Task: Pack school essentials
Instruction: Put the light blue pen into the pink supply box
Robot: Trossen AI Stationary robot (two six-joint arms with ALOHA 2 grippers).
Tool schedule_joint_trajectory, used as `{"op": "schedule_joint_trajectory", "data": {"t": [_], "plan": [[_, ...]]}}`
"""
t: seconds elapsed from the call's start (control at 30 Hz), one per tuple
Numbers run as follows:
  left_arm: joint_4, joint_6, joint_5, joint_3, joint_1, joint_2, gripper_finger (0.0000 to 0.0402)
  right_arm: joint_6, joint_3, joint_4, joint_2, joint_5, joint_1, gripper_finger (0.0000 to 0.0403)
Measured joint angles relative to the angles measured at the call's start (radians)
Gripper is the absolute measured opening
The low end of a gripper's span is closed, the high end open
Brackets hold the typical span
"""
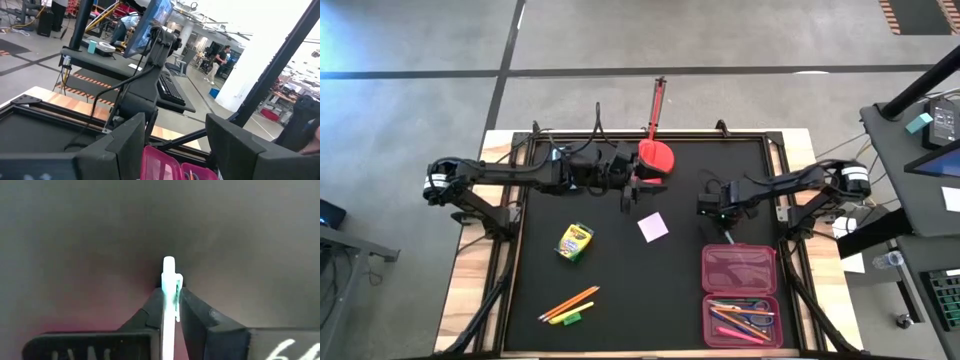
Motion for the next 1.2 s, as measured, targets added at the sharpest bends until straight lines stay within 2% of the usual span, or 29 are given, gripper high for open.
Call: {"op": "schedule_joint_trajectory", "data": {"t": [0.27,0.53,0.83,1.1,1.2], "plan": [[0.000,0.000,0.000,0.000,0.000,0.000,0.0193,0.000,-0.002,0.064,-0.087,0.190,-0.030,0.0029],[0.000,-0.001,0.000,0.000,0.000,0.000,0.0193,0.000,-0.001,0.089,-0.165,0.217,-0.058,0.0026],[0.000,-0.005,0.000,0.000,0.005,0.000,0.0193,-0.031,-0.001,0.104,-0.281,0.331,-0.060,0.0026],[0.001,-0.006,0.000,0.000,0.006,0.000,0.0193,-0.156,0.000,0.337,-0.389,0.334,-0.060,0.0026],[0.001,-0.007,0.000,0.000,0.006,0.000,0.0193,-0.197,0.001,0.438,-0.417,0.276,-0.054,0.0026]]}}
